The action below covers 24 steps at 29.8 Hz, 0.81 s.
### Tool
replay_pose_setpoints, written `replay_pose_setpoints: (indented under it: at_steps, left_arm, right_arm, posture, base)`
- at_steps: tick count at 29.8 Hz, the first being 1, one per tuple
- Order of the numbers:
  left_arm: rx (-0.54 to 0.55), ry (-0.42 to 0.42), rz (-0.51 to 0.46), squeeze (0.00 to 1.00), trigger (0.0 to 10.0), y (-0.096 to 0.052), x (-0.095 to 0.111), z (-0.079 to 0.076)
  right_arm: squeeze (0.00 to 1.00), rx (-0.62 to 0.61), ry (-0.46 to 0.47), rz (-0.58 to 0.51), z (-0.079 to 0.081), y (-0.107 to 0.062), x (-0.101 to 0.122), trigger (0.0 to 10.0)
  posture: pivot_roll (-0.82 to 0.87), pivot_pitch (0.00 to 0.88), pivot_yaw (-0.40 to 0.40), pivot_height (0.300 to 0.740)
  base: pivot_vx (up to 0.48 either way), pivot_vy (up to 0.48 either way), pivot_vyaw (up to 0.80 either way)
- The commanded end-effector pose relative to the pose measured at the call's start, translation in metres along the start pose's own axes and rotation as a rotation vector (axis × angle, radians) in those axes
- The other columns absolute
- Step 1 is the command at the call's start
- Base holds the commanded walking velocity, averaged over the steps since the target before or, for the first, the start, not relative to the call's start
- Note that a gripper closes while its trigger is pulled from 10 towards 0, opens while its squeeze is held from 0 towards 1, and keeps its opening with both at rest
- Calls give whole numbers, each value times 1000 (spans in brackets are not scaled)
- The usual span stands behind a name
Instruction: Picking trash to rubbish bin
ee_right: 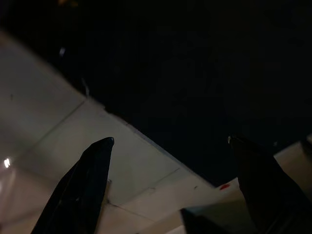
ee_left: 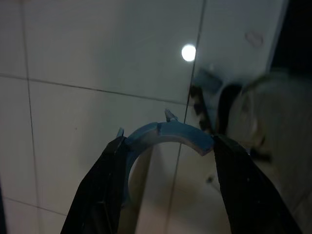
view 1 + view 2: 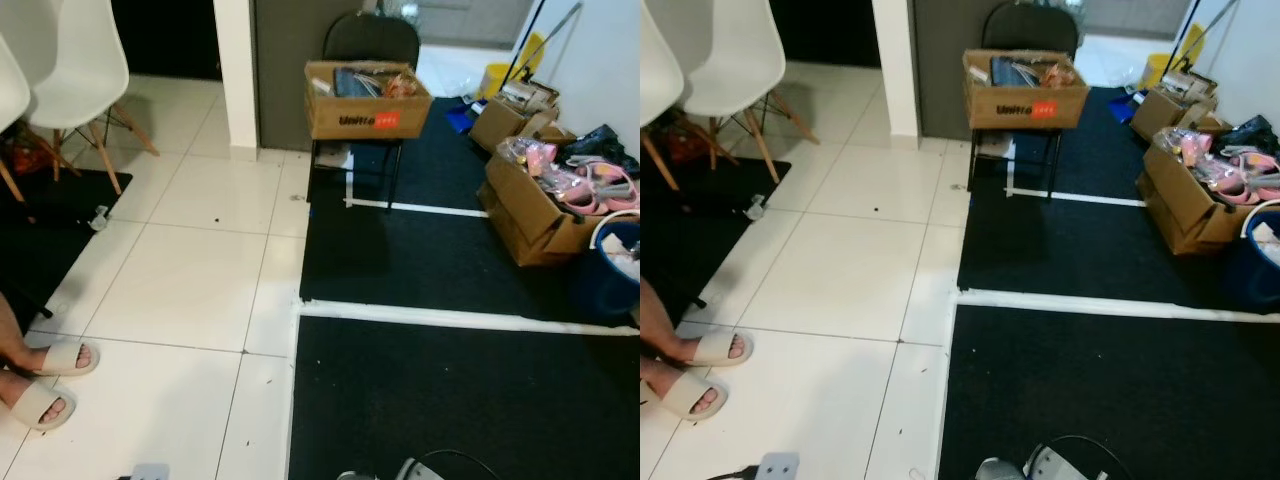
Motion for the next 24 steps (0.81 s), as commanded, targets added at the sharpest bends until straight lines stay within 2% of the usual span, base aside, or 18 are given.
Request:
replay_pose_setpoints:
  at_steps: [1, 3, 6, 7, 8, 11, 13, 18, 22, 24]
  left_arm:
    - [-11, 23, 37, 0, 10000, -1, -8, -1]
    - [-11, 13, 18, 0, 10000, 0, -1, -1]
    - [-15, 29, -10, 0, 10000, 3, 11, -3]
    - [-20, 3, -48, 0, 10000, 4, 26, -4]
    - [-22, -8, -60, 0, 10000, 5, 31, -6]
    - [-54, 44, -87, 0, 10000, 5, 41, -16]
    - [-73, 85, -86, 0, 10000, 5, 42, -21]
    - [-82, 65, -72, 0, 10000, 4, 34, -22]
    - [-86, 70, -34, 0, 10000, 3, 21, -17]
    - [-74, 34, -19, 0, 10000, 3, 17, -15]
  right_arm:
    - [0, 12, 20, 0, 5, 1, 0, 10000]
    - [0, 12, 57, -18, 2, 0, 6, 10000]
    - [0, -10, 44, -21, -5, -1, 7, 10000]
    - [0, -25, 48, -9, -11, -1, 3, 10000]
    - [0, -27, 53, -5, -12, -2, 1, 10000]
    - [0, -44, 80, 4, -19, -2, -4, 10000]
    - [0, -44, 114, 17, -18, -2, -11, 10000]
    - [0, -33, 152, 49, -13, -2, -27, 10000]
    - [0, -31, 146, 57, -12, -2, -31, 10000]
    - [0, -29, 143, 55, -13, -2, -30, 10000]
  posture:
    - [32, 23, -16, 740]
    - [19, 39, -30, 740]
    - [21, 34, -33, 740]
    - [10, 32, -31, 740]
    - [3, 36, -30, 740]
    - [-22, 60, -25, 740]
    - [-25, 68, -23, 740]
    - [-23, 66, -14, 740]
    - [-1, 52, -32, 740]
    - [-1, 52, -32, 740]
  base:
    - [0, 0, -769]
    - [0, 0, -769]
    - [0, 0, -769]
    - [0, 0, -763]
    - [0, 0, -763]
    - [0, 0, -765]
    - [0, 0, -769]
    - [0, 0, -736]
    - [0, 0, 0]
    - [0, 0, 0]
Point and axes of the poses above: a point about 5 cm out from each wrist's last joint towards the gripper, its own y axis pointing out of the wrist towards the gripper, its own x axis along the axis of the wrist's last joint, z = x × y, the point moved 2 cm from there along y, pointing out of the wrist towards the gripper, and after that the axes turned 2 degrees about y, right-handed, at the moved point
